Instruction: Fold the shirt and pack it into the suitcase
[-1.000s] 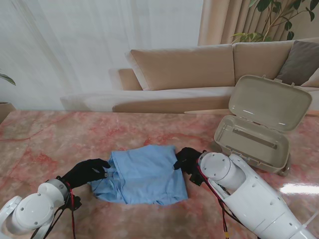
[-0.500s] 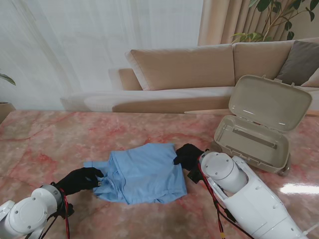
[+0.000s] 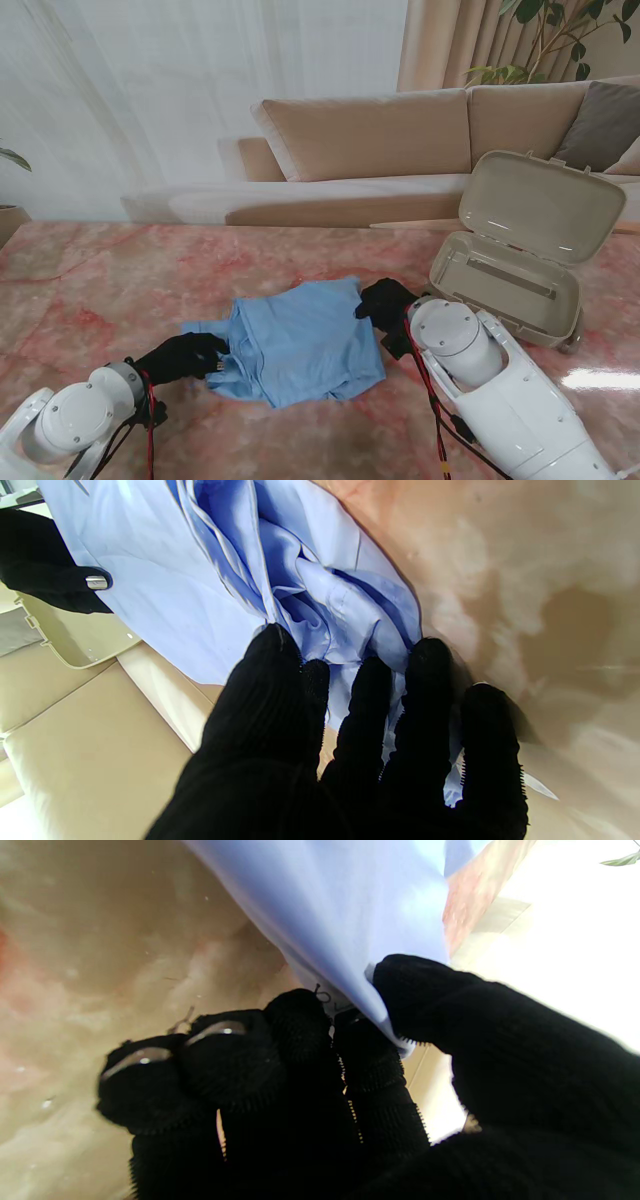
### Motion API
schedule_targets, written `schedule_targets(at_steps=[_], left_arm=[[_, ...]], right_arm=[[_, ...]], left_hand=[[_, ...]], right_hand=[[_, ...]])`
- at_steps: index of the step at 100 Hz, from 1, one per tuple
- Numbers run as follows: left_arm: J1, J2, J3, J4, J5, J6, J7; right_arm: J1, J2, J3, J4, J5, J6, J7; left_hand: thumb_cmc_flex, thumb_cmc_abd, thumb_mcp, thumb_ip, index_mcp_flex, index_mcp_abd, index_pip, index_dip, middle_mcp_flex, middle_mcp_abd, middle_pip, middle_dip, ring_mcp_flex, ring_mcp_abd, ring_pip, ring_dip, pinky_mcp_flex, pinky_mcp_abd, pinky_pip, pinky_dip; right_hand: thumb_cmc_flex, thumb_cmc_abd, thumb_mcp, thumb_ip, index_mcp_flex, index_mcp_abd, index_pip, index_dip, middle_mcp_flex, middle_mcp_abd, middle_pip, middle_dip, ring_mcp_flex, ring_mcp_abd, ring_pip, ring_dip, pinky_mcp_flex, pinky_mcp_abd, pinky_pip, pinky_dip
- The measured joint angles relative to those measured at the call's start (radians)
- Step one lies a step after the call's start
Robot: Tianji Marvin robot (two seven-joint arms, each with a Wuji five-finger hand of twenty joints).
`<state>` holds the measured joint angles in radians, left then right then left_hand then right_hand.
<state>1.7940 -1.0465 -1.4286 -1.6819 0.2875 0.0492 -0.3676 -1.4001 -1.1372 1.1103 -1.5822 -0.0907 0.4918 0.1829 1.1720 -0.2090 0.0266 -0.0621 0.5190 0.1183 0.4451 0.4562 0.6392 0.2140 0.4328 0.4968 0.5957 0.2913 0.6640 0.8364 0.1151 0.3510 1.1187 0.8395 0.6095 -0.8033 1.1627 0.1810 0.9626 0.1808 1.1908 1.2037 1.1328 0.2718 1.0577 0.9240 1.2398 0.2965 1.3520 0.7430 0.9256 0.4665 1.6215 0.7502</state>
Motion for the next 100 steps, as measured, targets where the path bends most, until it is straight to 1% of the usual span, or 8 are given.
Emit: schedule_targets(at_steps=[19, 20, 22, 27, 54, 72, 76, 100], left_arm=[[-0.045, 0.000, 0.043, 0.033, -0.030, -0.015, 0.001], [-0.047, 0.000, 0.045, 0.034, -0.031, -0.016, 0.001], [-0.051, 0.000, 0.049, 0.037, -0.034, -0.018, 0.001], [-0.061, -0.001, 0.059, 0.045, -0.041, -0.021, 0.002], [-0.105, -0.006, 0.106, 0.080, -0.078, -0.042, 0.011], [-0.118, -0.012, 0.121, 0.093, -0.091, -0.048, 0.020], [-0.120, -0.013, 0.123, 0.095, -0.093, -0.049, 0.022], [-0.125, -0.016, 0.127, 0.101, -0.100, -0.054, 0.027]], right_arm=[[-0.001, 0.000, 0.007, -0.031, -0.003, 0.005, -0.013], [-0.001, 0.000, 0.008, -0.033, -0.003, 0.005, -0.014], [-0.002, 0.000, 0.008, -0.038, -0.003, 0.005, -0.016], [-0.004, -0.001, 0.008, -0.050, -0.003, 0.005, -0.025], [-0.008, -0.015, -0.011, -0.110, 0.015, 0.003, -0.092], [-0.002, -0.023, -0.053, -0.141, 0.012, 0.000, -0.129], [0.001, -0.026, -0.065, -0.145, 0.012, -0.002, -0.136], [0.025, -0.046, -0.152, -0.152, 0.021, -0.023, -0.187]], left_hand=[[0.000, 0.000, 0.000, 0.000, 0.000, 0.000, 0.000, 0.000, 0.000, 0.000, 0.000, 0.000, -0.001, 0.001, -0.001, -0.013, -0.004, -0.012, 0.018, -0.029], [0.000, 0.000, 0.000, 0.000, 0.000, 0.000, 0.000, 0.000, 0.000, 0.000, 0.000, 0.000, -0.001, 0.001, -0.002, -0.014, -0.004, -0.011, 0.021, -0.030], [0.000, 0.000, 0.000, 0.000, 0.000, 0.000, -0.001, 0.000, 0.000, 0.000, 0.000, 0.000, -0.001, 0.001, -0.008, -0.016, -0.012, 0.015, 0.040, -0.035], [0.000, 0.000, 0.000, 0.000, 0.000, 0.000, -0.001, 0.000, 0.000, 0.000, 0.000, 0.000, -0.001, 0.002, -0.009, -0.016, -0.010, -0.010, 0.038, -0.043], [0.000, 0.001, 0.000, 0.000, -0.001, 0.000, -0.002, 0.000, 0.000, 0.000, 0.000, 0.000, -0.001, 0.003, -0.037, -0.025, -0.013, -0.031, 0.039, -0.056], [0.000, 0.001, 0.000, 0.000, -0.001, 0.000, -0.002, 0.000, 0.000, 0.000, 0.000, 0.000, -0.002, 0.003, -0.041, -0.034, -0.012, -0.044, 0.039, -0.057], [0.000, 0.011, 0.000, 0.000, -0.001, 0.000, -0.002, 0.000, 0.000, 0.000, 0.000, 0.000, -0.013, 0.004, -0.041, -0.035, -0.012, -0.044, 0.039, -0.057], [0.000, 0.011, 0.000, 0.000, -0.001, 0.000, -0.002, 0.000, 0.000, 0.000, 0.000, 0.000, -0.013, 0.005, -0.042, -0.038, -0.012, -0.044, 0.040, -0.057]], right_hand=[[0.000, -0.015, 0.006, 0.000, 0.018, 0.001, 0.000, 0.000, 0.003, 0.000, 0.000, 0.000, 0.001, 0.000, 0.005, 0.001, 0.001, 0.001, 0.001, 0.000], [0.000, -0.015, 0.006, 0.000, 0.018, 0.001, 0.000, 0.000, 0.003, 0.000, 0.000, 0.000, 0.001, 0.000, 0.005, 0.001, 0.001, 0.001, 0.001, 0.000], [0.000, -0.016, 0.006, 0.000, 0.018, 0.001, 0.000, 0.000, 0.003, 0.000, 0.000, 0.000, 0.001, 0.000, 0.006, 0.001, 0.001, 0.001, 0.001, 0.000], [0.000, -0.019, 0.010, 0.000, 0.021, 0.001, 0.000, 0.000, 0.003, 0.000, 0.000, 0.000, 0.001, 0.000, 0.006, 0.001, 0.002, 0.001, 0.001, 0.000], [0.001, -0.023, 0.012, 0.000, 0.026, 0.002, 0.000, 0.000, 0.004, 0.000, 0.000, 0.000, 0.001, 0.000, 0.010, 0.011, 0.004, 0.003, 0.008, -0.007], [0.001, -0.023, 0.012, 0.000, 0.026, 0.002, 0.000, 0.000, 0.004, 0.000, 0.000, 0.000, 0.001, 0.000, 0.010, 0.011, 0.004, 0.005, 0.011, -0.012], [0.001, -0.023, 0.012, 0.000, 0.026, 0.002, 0.000, 0.000, 0.004, 0.000, 0.001, 0.000, 0.001, 0.000, 0.010, 0.011, 0.004, 0.005, 0.011, -0.012], [0.001, -0.023, 0.012, 0.000, 0.026, 0.002, 0.000, 0.000, 0.004, 0.000, 0.001, 0.000, 0.001, 0.000, 0.010, 0.011, 0.004, 0.006, 0.011, -0.013]])
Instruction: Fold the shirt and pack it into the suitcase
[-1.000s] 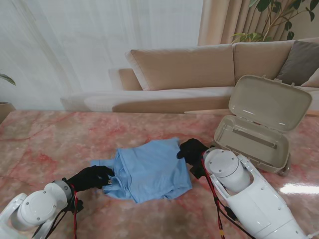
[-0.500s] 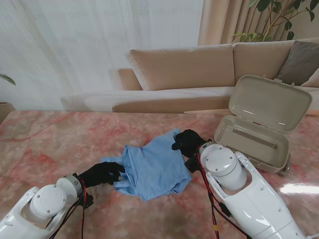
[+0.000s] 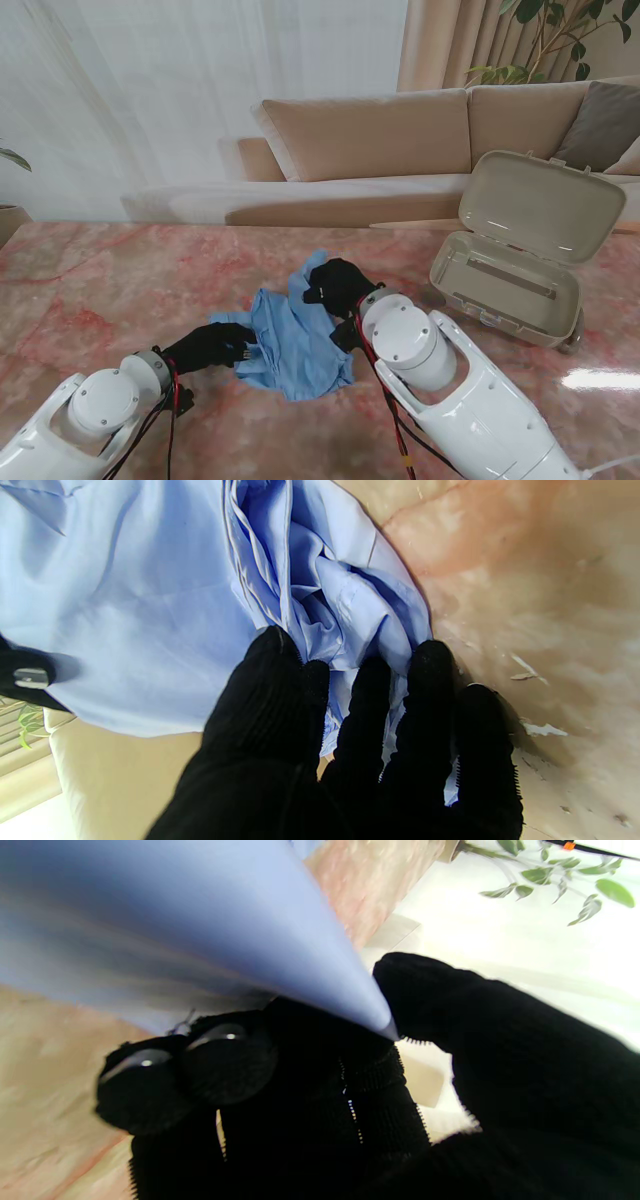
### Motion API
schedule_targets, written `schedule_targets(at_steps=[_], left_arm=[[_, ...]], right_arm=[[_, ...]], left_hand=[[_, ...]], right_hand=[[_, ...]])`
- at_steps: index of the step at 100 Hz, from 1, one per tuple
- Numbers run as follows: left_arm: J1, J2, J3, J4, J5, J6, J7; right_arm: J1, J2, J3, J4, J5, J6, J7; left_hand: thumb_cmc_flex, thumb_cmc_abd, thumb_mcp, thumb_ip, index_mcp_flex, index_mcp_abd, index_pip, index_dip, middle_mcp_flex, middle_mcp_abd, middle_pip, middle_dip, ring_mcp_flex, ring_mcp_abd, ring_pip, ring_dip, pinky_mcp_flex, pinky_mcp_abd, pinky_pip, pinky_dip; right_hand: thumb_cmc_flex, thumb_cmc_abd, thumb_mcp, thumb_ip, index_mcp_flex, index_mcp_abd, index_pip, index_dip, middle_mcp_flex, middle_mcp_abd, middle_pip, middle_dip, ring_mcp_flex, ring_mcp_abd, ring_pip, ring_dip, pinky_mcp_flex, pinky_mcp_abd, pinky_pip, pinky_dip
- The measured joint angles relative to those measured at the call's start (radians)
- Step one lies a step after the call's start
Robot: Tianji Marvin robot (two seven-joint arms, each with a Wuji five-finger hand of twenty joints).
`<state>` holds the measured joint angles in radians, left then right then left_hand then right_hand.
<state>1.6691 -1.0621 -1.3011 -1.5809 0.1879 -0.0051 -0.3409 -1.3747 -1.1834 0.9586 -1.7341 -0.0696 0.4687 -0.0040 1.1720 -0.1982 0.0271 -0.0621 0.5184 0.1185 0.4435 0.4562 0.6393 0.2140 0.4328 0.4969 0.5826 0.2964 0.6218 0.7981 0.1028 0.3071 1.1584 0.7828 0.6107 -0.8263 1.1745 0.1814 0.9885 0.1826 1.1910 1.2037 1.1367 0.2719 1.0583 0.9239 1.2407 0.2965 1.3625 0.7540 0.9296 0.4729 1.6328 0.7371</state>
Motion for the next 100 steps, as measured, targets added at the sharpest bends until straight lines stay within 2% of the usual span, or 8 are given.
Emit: schedule_targets(at_steps=[49, 65, 100], left_arm=[[0.005, -0.003, 0.005, -0.003, -0.017, -0.008, 0.007], [0.018, -0.003, 0.004, -0.014, -0.027, -0.017, 0.007], [0.025, 0.003, 0.016, -0.024, -0.035, -0.043, -0.034]], right_arm=[[0.114, -0.048, -0.165, 0.065, 0.003, -0.003, -0.027], [0.138, -0.061, -0.189, 0.099, 0.003, -0.003, -0.028], [0.185, -0.080, -0.234, 0.162, 0.016, -0.002, -0.028]], left_hand=[[0.000, 0.000, 0.000, 0.000, 0.000, 0.000, 0.000, 0.000, 0.000, 0.000, 0.000, 0.000, -0.005, 0.005, -0.025, -0.008, -0.003, 0.008, -0.011, -0.008], [0.000, 0.000, 0.000, 0.000, 0.000, 0.000, -0.001, -0.004, -0.002, 0.000, 0.000, 0.000, -0.014, 0.015, -0.051, -0.016, -0.003, 0.008, -0.064, -0.009], [0.000, 0.000, 0.000, 0.000, 0.000, 0.000, -0.001, -0.005, -0.010, 0.000, 0.000, 0.000, -0.014, 0.017, -0.052, -0.018, -0.003, 0.009, -0.065, -0.009]], right_hand=[[0.000, 0.000, 0.000, 0.000, 0.000, 0.000, 0.000, 0.000, 0.000, 0.000, 0.000, 0.000, 0.000, 0.000, 0.000, 0.000, 0.000, 0.000, 0.000, -0.001], [0.000, 0.000, 0.000, 0.000, 0.000, 0.000, 0.000, 0.000, 0.000, 0.000, 0.000, 0.000, 0.000, 0.000, 0.000, 0.000, 0.000, 0.000, 0.000, -0.010], [0.000, 0.000, 0.000, 0.000, 0.000, 0.000, 0.000, 0.000, 0.000, 0.000, 0.000, 0.000, 0.000, 0.000, 0.000, 0.000, -0.004, 0.000, 0.000, -0.011]])
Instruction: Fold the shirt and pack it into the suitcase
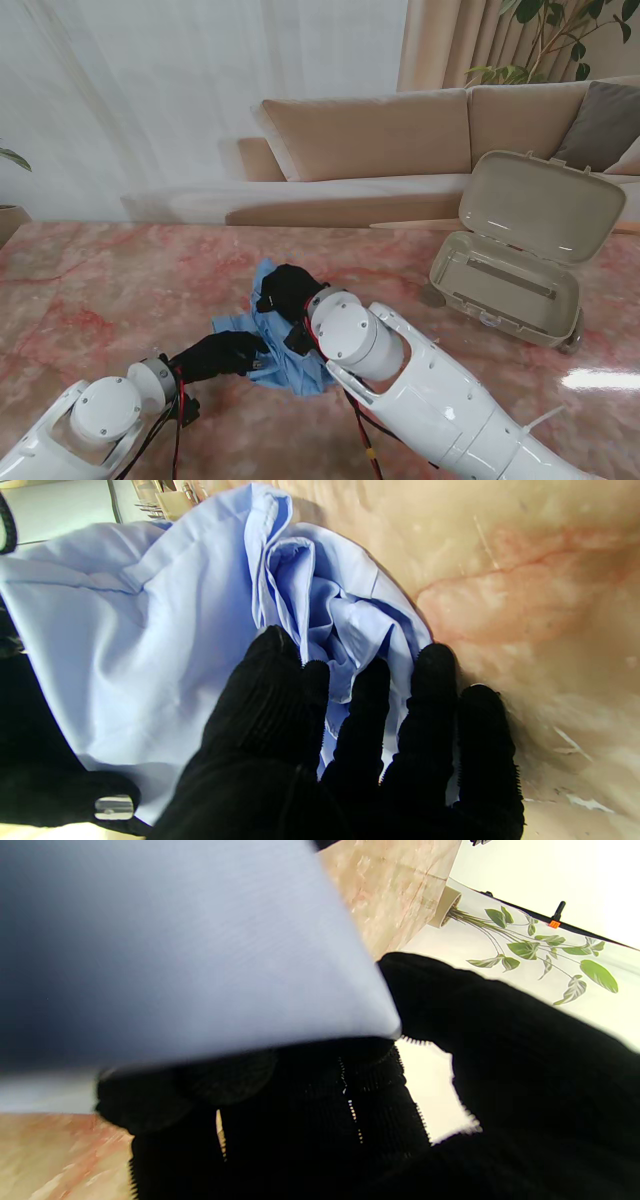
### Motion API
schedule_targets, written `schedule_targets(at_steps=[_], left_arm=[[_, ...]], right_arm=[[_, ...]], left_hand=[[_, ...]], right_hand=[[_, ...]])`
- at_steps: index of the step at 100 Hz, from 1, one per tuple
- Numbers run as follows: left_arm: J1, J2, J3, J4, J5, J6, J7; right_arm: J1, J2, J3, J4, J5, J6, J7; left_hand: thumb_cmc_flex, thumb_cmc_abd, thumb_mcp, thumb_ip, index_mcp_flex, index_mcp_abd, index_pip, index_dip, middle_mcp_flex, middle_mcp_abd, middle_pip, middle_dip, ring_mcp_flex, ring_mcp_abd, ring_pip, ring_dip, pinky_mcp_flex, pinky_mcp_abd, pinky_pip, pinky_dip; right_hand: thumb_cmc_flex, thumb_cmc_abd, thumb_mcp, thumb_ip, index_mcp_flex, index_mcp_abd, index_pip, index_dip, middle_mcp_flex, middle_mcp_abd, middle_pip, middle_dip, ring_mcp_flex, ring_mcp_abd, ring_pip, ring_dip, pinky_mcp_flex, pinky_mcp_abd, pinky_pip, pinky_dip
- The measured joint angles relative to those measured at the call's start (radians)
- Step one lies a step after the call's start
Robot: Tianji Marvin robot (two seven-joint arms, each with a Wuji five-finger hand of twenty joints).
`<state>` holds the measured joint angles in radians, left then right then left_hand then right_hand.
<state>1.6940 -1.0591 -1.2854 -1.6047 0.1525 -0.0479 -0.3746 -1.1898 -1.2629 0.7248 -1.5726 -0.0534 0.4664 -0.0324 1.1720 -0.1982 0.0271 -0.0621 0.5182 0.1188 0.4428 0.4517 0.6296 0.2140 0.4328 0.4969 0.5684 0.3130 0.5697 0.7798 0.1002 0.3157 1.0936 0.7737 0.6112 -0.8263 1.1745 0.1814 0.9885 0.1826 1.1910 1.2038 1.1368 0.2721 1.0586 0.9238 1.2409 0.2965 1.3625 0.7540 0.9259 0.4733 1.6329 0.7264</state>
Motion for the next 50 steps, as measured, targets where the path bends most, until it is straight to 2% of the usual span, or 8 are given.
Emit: schedule_targets(at_steps=[16, 29, 50], left_arm=[[0.004, 0.001, 0.000, -0.004, -0.004, -0.003, -0.003], [0.022, 0.001, -0.012, -0.021, 0.000, -0.005, -0.004], [0.058, 0.000, -0.043, -0.053, 0.017, -0.006, -0.001]], right_arm=[[0.014, -0.011, -0.021, 0.030, 0.022, -0.015, -0.002], [0.026, -0.015, -0.043, 0.059, 0.030, -0.045, 0.011], [0.031, -0.019, -0.054, 0.088, 0.030, -0.079, 0.020]], left_hand=[[0.000, 0.000, 0.000, 0.000, 0.000, 0.000, 0.000, 0.000, -0.001, 0.000, 0.000, 0.000, 0.000, 0.000, 0.000, 0.000, 0.000, 0.004, -0.019, 0.000], [0.000, 0.000, 0.000, 0.000, 0.000, 0.000, 0.000, 0.000, -0.001, 0.000, -0.001, 0.000, 0.000, 0.000, 0.000, 0.000, 0.011, 0.034, -0.067, 0.000], [0.000, 0.000, 0.000, 0.000, 0.000, 0.000, 0.000, 0.000, -0.001, 0.000, -0.001, 0.000, 0.000, 0.000, 0.000, 0.000, 0.011, 0.035, -0.068, 0.000]], right_hand=[[0.000, 0.000, 0.000, 0.000, 0.000, 0.000, 0.000, 0.000, 0.000, 0.000, 0.000, 0.000, 0.000, 0.000, 0.000, 0.000, -0.012, 0.001, 0.000, 0.000], [0.000, 0.000, 0.000, 0.000, 0.000, 0.000, 0.000, 0.000, -0.001, 0.000, 0.000, 0.000, 0.000, 0.000, -0.008, 0.000, -0.030, 0.001, 0.000, -0.001], [0.000, 0.004, 0.000, 0.000, 0.000, 0.000, -0.001, 0.000, -0.003, 0.000, -0.002, -0.013, 0.000, 0.000, -0.028, 0.000, -0.072, 0.009, 0.000, -0.002]])
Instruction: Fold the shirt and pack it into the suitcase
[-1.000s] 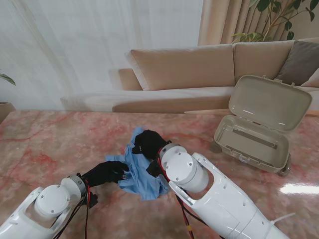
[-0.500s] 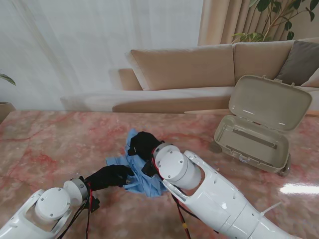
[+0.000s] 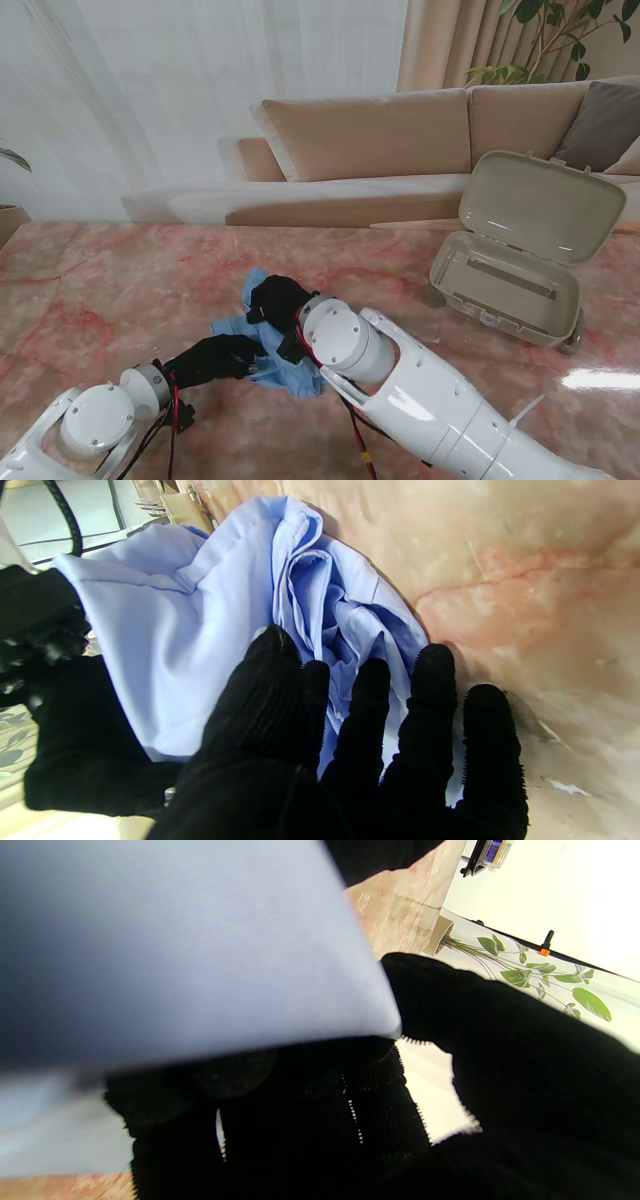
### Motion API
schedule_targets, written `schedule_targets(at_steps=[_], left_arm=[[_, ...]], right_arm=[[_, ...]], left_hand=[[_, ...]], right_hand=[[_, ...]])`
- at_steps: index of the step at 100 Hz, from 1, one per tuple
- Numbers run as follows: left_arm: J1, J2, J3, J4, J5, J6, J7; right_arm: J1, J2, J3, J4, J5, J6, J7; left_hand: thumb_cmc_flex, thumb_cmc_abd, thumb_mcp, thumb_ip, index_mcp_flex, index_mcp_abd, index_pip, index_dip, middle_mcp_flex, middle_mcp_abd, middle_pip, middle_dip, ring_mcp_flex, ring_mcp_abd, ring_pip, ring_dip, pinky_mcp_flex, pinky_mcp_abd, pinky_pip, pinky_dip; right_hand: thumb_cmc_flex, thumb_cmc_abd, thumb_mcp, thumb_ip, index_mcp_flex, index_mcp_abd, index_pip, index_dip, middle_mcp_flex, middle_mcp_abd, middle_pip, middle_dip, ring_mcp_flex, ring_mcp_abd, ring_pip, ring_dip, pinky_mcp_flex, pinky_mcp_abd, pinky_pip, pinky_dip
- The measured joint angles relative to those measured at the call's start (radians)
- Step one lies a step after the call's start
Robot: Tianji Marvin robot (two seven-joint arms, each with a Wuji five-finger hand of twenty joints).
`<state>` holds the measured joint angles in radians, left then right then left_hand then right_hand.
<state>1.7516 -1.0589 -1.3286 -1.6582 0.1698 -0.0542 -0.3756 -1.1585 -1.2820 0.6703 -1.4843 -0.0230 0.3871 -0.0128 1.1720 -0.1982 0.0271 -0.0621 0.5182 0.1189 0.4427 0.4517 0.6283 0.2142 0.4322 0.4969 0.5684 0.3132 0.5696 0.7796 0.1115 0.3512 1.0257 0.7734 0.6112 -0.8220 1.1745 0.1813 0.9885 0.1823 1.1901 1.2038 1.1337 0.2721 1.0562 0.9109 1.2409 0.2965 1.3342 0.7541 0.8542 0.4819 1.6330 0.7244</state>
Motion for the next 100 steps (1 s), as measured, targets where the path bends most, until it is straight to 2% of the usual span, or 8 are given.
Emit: schedule_targets(at_steps=[10, 21, 47, 55, 67, 77, 87, 100], left_arm=[[0.018, -0.001, -0.019, -0.020, 0.008, 0.002, 0.005], [0.042, -0.001, -0.040, -0.049, 0.022, 0.003, 0.018], [0.095, -0.006, -0.088, -0.111, 0.040, 0.005, 0.050], [0.108, -0.008, -0.101, -0.128, 0.047, 0.005, 0.058], [0.125, -0.010, -0.122, -0.152, 0.064, 0.008, 0.064], [0.137, -0.011, -0.137, -0.168, 0.074, 0.009, 0.074], [0.147, -0.012, -0.152, -0.185, 0.082, 0.011, 0.081], [0.159, -0.013, -0.168, -0.204, 0.093, 0.013, 0.084]], right_arm=[[0.003, -0.001, -0.005, 0.012, 0.000, -0.014, 0.000], [0.007, -0.004, -0.012, 0.028, -0.001, -0.027, 0.000], [0.021, -0.011, -0.028, 0.064, 0.007, -0.049, 0.003], [0.024, -0.012, -0.032, 0.072, 0.010, -0.055, 0.007], [0.027, -0.015, -0.034, 0.084, 0.015, -0.061, 0.009], [0.027, -0.016, -0.035, 0.088, 0.015, -0.065, 0.009], [0.027, -0.016, -0.035, 0.089, 0.015, -0.067, 0.009], [0.025, -0.017, -0.033, 0.090, 0.015, -0.073, 0.003]], left_hand=[[0.000, 0.000, 0.000, 0.000, 0.000, 0.000, 0.000, 0.000, 0.000, 0.000, 0.000, 0.000, 0.000, 0.000, 0.000, 0.000, 0.000, 0.000, 0.000, 0.000], [0.000, 0.000, 0.000, 0.000, 0.000, 0.000, 0.000, 0.000, 0.000, 0.000, 0.000, 0.000, 0.000, 0.000, 0.000, 0.000, 0.000, 0.000, 0.000, 0.000], [0.000, 0.000, 0.000, 0.000, 0.000, 0.000, 0.000, 0.000, 0.000, 0.000, 0.000, 0.000, 0.000, 0.000, 0.000, 0.000, 0.000, 0.000, 0.000, 0.000], [0.000, 0.000, 0.000, 0.000, 0.000, 0.000, 0.000, 0.000, 0.000, 0.000, 0.000, 0.000, 0.000, 0.000, 0.000, 0.000, 0.000, 0.000, 0.000, 0.000], [0.000, 0.000, 0.000, 0.000, 0.000, 0.000, 0.000, 0.000, 0.000, 0.000, 0.000, 0.000, 0.000, 0.000, 0.000, 0.000, 0.000, 0.000, 0.000, 0.000], [0.000, 0.000, 0.000, 0.000, 0.000, 0.000, 0.000, 0.000, 0.000, 0.000, 0.000, 0.000, 0.000, 0.000, 0.000, 0.000, 0.000, 0.000, 0.000, 0.000], [0.000, 0.000, 0.000, 0.000, 0.000, 0.000, 0.000, 0.000, 0.000, 0.000, 0.000, 0.000, 0.000, 0.000, 0.000, -0.001, 0.000, 0.000, 0.000, 0.000], [0.000, 0.000, 0.000, 0.000, 0.000, 0.000, 0.000, 0.000, 0.000, 0.000, 0.000, 0.000, 0.000, 0.000, 0.000, -0.001, 0.000, 0.000, 0.000, 0.000]], right_hand=[[0.000, 0.002, -0.001, -0.003, 0.000, -0.001, -0.001, -0.010, -0.005, 0.000, -0.003, -0.010, 0.000, 0.000, -0.022, 0.000, -0.019, 0.001, 0.000, 0.000], [0.000, 0.005, -0.005, -0.051, -0.005, -0.013, -0.003, -0.037, -0.009, 0.000, -0.007, -0.013, -0.001, 0.000, -0.036, 0.000, -0.035, 0.001, -0.002, 0.000], [0.000, 0.021, -0.021, -0.108, -0.017, -0.028, -0.014, -0.093, -0.032, 0.001, -0.016, -0.024, -0.016, 0.000, -0.075, 0.000, -0.090, 0.001, -0.025, 0.000], [0.000, 0.029, -0.030, -0.145, -0.018, -0.039, -0.018, -0.128, -0.043, 0.003, -0.023, -0.033, -0.027, 0.000, -0.095, 0.000, -0.110, -0.002, -0.039, 0.000], [0.001, 0.034, -0.042, -0.147, -0.018, -0.041, -0.027, -0.160, -0.058, 0.006, -0.037, -0.035, -0.048, 0.000, -0.115, 0.000, -0.137, -0.004, -0.062, 0.000], [0.008, 0.063, -0.082, -0.191, -0.034, -0.053, -0.038, -0.220, -0.070, 0.008, -0.055, -0.048, -0.066, 0.000, -0.146, -0.001, -0.160, -0.008, -0.087, -0.001], [0.015, 0.085, -0.132, -0.212, -0.051, -0.073, -0.043, -0.285, -0.081, 0.011, -0.079, -0.066, -0.078, 0.001, -0.189, -0.013, -0.185, -0.011, -0.110, -0.023], [0.014, 0.135, -0.191, -0.223, -0.052, -0.077, -0.079, -0.424, -0.100, 0.025, -0.138, -0.115, -0.112, 0.016, -0.277, -0.060, -0.211, -0.011, -0.159, -0.049]])
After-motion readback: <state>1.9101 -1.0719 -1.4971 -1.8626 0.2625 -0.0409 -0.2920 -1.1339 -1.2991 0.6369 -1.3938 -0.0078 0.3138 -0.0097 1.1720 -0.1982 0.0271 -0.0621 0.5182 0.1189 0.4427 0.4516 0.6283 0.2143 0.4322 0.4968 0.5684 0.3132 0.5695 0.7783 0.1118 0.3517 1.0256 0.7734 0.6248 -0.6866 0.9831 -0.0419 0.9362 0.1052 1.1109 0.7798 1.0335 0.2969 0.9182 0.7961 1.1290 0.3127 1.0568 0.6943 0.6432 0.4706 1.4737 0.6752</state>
